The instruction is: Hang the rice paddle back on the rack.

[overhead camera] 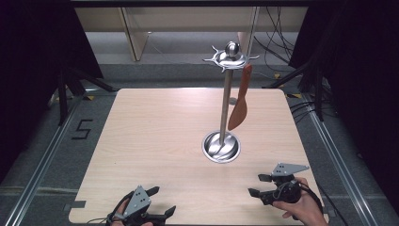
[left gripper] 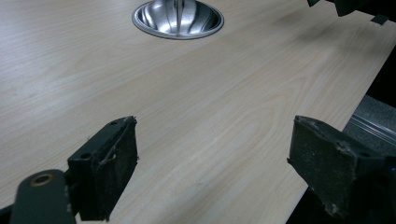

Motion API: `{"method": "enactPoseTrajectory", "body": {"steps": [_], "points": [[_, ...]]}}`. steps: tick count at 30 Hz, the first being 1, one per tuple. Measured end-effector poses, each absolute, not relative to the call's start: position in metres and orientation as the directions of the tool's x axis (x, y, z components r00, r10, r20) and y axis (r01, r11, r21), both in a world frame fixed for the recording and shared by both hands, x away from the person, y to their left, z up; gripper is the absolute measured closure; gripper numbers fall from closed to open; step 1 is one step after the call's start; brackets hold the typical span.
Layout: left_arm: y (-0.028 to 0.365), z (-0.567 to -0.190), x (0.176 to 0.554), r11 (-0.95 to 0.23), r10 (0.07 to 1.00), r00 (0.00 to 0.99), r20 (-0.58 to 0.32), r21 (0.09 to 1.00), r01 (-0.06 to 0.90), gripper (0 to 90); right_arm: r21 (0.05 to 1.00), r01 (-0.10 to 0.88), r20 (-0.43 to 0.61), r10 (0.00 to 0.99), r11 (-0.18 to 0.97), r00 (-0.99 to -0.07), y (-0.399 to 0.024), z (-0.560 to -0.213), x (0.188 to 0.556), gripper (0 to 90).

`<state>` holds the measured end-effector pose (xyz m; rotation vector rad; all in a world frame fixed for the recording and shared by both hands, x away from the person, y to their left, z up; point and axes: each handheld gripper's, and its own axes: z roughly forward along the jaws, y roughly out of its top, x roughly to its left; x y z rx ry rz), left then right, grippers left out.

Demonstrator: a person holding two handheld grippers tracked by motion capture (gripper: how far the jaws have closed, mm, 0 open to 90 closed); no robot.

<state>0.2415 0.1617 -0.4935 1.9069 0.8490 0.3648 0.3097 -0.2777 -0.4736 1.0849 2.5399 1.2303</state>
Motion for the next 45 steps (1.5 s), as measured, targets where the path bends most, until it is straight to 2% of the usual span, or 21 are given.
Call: {"method": "enactPoseTrajectory", "body": {"steps": [1,5,8,10,12,14,16,17,18,19,20,23,25,30,34,37,38,39,41,43,45], "points": [[0.161,-0.493,0.241,-0.266,0.702,0.703,-0.114,0.874,0.407,14.8,0.712,0.579,0.218,0.658,0.398,-0.721,-0.276,-0.474,0.307,28.2],[0.163,-0.493,0.242,-0.284,0.699,0.708,-0.101,0.870,0.403,14.8,0.717,0.551,0.198,0.633,0.427,-0.749,-0.279,-0.475,0.308,27.7],[0.162,-0.494,0.242,-0.279,0.697,0.709,-0.106,0.871,0.404,14.8,0.701,0.585,0.225,0.652,0.408,-0.724,-0.280,-0.475,0.304,27.6],[0.162,-0.494,0.242,-0.279,0.698,0.708,-0.106,0.871,0.405,14.7,0.719,0.554,0.202,0.636,0.420,-0.745,-0.282,-0.476,0.305,27.4],[0.163,-0.494,0.242,-0.287,0.700,0.708,-0.098,0.869,0.403,14.7,0.704,0.586,0.234,0.647,0.401,-0.725,-0.282,-0.476,0.302,27.0],[0.163,-0.494,0.242,-0.281,0.697,0.710,-0.105,0.870,0.405,14.7,0.714,0.559,0.186,0.656,0.422,-0.732,-0.285,-0.476,0.302,26.2],[0.163,-0.494,0.243,-0.301,0.697,0.712,-0.087,0.865,0.401,14.7,0.709,0.560,0.181,0.656,0.429,-0.733,-0.286,-0.476,0.301,24.6],[0.164,-0.494,0.243,-0.312,0.695,0.715,-0.080,0.862,0.399,14.7,0.694,0.593,0.204,0.678,0.408,-0.706,-0.285,-0.476,0.298,23.7],[0.164,-0.494,0.243,-0.312,0.695,0.715,-0.079,0.862,0.399,14.7,0.700,0.576,0.188,0.670,0.421,-0.718,-0.287,-0.477,0.299,23.3],[0.164,-0.494,0.243,-0.312,0.694,0.715,-0.080,0.862,0.399,14.7,0.704,0.563,0.168,0.669,0.432,-0.724,-0.288,-0.477,0.299,22.5],[0.164,-0.494,0.243,-0.312,0.695,0.715,-0.080,0.862,0.400,14.7,0.698,0.569,0.198,0.647,0.434,-0.736,-0.288,-0.478,0.300,21.3],[0.161,-0.495,0.242,-0.267,0.697,0.708,-0.116,0.874,0.406,14.7,0.694,0.583,0.188,0.675,0.422,-0.713,-0.287,-0.478,0.295,18.7],[0.162,-0.495,0.242,-0.282,0.695,0.711,-0.106,0.870,0.405,14.7,0.691,0.590,0.186,0.686,0.418,-0.703,-0.287,-0.478,0.294,17.2],[0.162,-0.495,0.243,-0.288,0.694,0.713,-0.099,0.869,0.401,14.7,0.699,0.561,0.140,0.684,0.444,-0.716,-0.291,-0.478,0.293,17.1],[0.162,-0.495,0.242,-0.284,0.695,0.711,-0.104,0.869,0.405,14.7,0.689,0.585,0.158,0.700,0.428,-0.697,-0.290,-0.478,0.289,17.1],[0.162,-0.495,0.242,-0.283,0.695,0.712,-0.104,0.870,0.404,14.7,0.693,0.559,0.126,0.688,0.455,-0.715,-0.294,-0.479,0.290,17.3],[0.162,-0.495,0.242,-0.283,0.695,0.711,-0.104,0.870,0.404,14.7,0.683,0.584,0.147,0.701,0.439,-0.698,-0.292,-0.478,0.287,17.3],[0.162,-0.495,0.242,-0.278,0.696,0.710,-0.108,0.871,0.405,14.7,0.696,0.552,0.121,0.683,0.459,-0.720,-0.294,-0.480,0.290,17.3],[0.164,-0.494,0.243,-0.313,0.697,0.713,-0.078,0.861,0.401,14.7,0.693,0.554,0.123,0.682,0.461,-0.721,-0.294,-0.480,0.290,17.5],[0.161,-0.495,0.242,-0.270,0.697,0.708,-0.115,0.872,0.407,14.7,0.690,0.559,0.123,0.687,0.459,-0.716,-0.293,-0.480,0.289,17.7],[0.161,-0.495,0.242,-0.275,0.698,0.707,-0.111,0.870,0.409,14.7,0.693,0.550,0.112,0.683,0.467,-0.721,-0.293,-0.480,0.290,17.8]]}}
